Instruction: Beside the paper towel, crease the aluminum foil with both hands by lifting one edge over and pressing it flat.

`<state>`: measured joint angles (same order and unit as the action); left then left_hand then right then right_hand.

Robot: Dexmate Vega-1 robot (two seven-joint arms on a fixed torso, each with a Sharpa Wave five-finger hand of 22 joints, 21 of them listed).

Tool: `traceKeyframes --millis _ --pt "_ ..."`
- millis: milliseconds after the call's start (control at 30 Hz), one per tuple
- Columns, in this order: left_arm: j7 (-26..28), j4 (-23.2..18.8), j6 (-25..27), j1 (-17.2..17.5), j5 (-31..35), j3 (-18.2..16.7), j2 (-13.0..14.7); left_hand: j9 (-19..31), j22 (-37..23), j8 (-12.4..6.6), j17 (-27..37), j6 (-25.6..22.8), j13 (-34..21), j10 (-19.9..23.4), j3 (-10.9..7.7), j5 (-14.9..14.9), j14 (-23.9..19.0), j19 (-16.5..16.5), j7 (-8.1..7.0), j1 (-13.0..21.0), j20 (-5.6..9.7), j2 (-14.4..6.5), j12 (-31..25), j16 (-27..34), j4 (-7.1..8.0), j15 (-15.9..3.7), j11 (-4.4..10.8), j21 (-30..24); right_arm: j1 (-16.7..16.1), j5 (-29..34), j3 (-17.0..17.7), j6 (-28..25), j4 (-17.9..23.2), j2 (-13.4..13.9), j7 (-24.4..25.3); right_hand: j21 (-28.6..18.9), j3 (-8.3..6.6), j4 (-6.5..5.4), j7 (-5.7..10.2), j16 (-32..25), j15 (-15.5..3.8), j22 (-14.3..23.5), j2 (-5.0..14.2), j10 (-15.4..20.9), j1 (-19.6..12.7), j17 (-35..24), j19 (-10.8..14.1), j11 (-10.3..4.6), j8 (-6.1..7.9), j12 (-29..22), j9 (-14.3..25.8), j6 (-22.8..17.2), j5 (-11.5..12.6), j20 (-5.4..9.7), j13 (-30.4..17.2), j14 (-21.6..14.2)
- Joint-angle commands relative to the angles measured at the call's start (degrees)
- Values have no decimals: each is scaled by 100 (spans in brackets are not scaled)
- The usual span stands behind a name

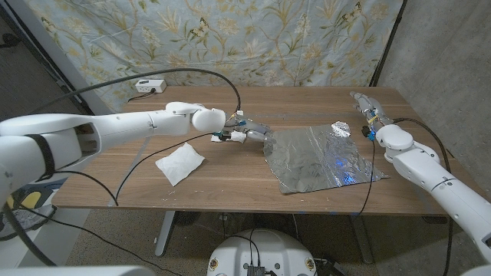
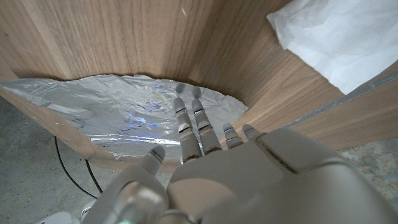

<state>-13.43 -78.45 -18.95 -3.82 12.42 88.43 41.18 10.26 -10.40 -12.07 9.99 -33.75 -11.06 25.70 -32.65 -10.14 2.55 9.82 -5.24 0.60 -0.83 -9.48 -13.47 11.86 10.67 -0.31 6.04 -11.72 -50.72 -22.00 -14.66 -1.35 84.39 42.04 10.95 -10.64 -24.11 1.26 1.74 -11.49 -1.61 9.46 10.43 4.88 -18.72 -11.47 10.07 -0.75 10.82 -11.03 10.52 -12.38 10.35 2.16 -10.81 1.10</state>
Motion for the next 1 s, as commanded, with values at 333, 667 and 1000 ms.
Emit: traceKeyframes --millis 333,667,1000 --pt "-160 320 -88 -47 -8 92 -211 26 -10 1 17 -124 -23 129 -29 7 -81 1026 6 -55 -24 6 -12 -5 -2 3 -18 -21 -123 162 -59 -135 242 179 131 -10 -11 65 -3 -37 -194 17 -58 1 -58 5 -22 -9 15 -17 26 -37 -27 383 -13 27" --pt "-177 405 -111 -44 -29 96 -249 26 -9 7 16 -166 -25 165 -39 7 -113 1007 17 -56 -30 7 -3 -5 -5 -6 -7 -26 -108 490 -227 -827 752 531 245 -14 -26 179 -31 -20 -172 14 -138 17 -144 37 -13 35 39 -23 24 -106 -25 363 -11 12" --pt "-177 388 -75 -13 -50 96 -255 26 -8 16 16 -188 -26 172 -47 8 -145 995 37 -56 -38 8 13 -3 -7 -8 -8 -28 -42 660 -356 -1472 1267 944 -11 -15 -32 269 -42 -6 -148 13 -184 27 -210 57 -11 87 41 -26 24 -123 -26 338 -9 11"
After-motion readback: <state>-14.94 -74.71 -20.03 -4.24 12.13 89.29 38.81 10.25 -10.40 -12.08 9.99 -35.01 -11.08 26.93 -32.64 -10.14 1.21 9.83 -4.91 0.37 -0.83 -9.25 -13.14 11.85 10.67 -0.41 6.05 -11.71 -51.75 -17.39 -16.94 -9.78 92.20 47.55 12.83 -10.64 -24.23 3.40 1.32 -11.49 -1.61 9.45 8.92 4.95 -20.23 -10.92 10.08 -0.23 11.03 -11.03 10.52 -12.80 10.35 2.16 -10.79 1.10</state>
